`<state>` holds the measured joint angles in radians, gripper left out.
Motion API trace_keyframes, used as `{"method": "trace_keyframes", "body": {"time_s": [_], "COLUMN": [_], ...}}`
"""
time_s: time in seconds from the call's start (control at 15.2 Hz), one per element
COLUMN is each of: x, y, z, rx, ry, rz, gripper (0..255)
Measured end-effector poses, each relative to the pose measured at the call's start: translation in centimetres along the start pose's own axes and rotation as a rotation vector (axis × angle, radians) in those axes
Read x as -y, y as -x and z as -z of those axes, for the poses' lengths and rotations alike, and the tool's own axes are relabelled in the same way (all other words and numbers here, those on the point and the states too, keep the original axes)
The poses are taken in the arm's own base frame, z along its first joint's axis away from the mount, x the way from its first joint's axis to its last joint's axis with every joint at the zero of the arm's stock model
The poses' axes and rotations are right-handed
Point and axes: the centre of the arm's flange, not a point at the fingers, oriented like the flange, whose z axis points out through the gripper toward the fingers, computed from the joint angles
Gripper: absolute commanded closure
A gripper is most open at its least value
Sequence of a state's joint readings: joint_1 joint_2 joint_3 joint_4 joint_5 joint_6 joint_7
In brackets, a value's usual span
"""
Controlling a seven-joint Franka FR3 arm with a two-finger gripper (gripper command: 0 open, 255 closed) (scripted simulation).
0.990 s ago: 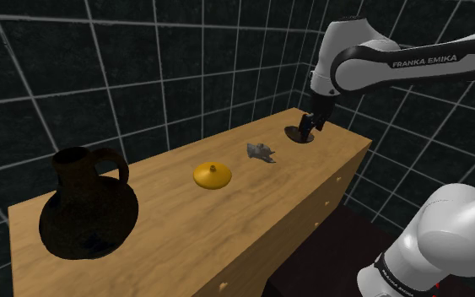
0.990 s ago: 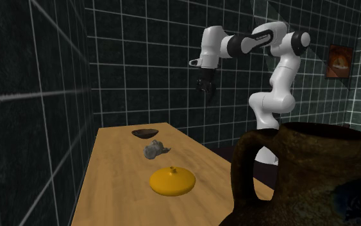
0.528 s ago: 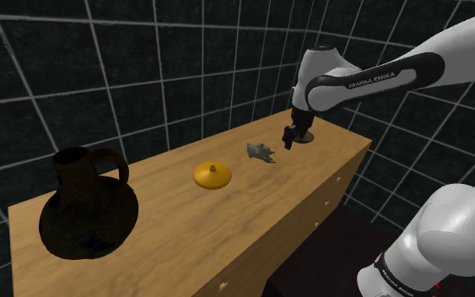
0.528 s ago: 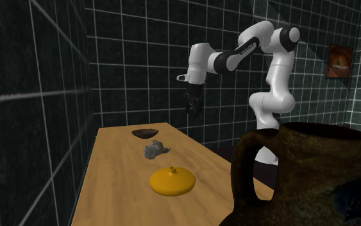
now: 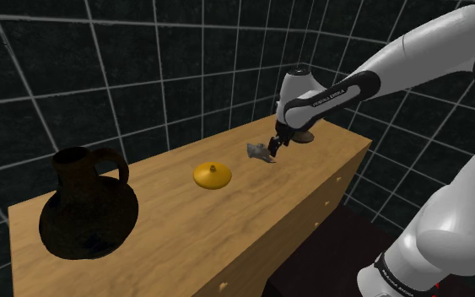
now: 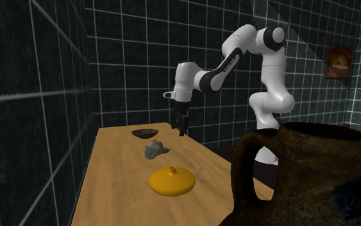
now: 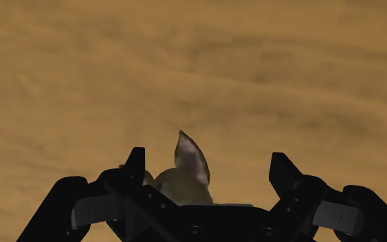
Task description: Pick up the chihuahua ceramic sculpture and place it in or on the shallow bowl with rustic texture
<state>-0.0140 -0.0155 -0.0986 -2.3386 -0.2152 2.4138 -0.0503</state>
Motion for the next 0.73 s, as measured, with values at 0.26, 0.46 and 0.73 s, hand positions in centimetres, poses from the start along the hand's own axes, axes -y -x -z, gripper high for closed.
{"method": "trace_keyframes", "body": {"time_s": [0.26,0.46,0.73], "x": [-0.5,-0.7,-0.6], "y": [-3.0,-4.2,-4.3], "z": [-4.0,-5.9,-8.2], "rx": [-0.011,-0.013,-0.014], "ry": [0.003,0.003,0.003], "rz": [0.018,0.024,0.025], "gripper": [0,0,0]}}
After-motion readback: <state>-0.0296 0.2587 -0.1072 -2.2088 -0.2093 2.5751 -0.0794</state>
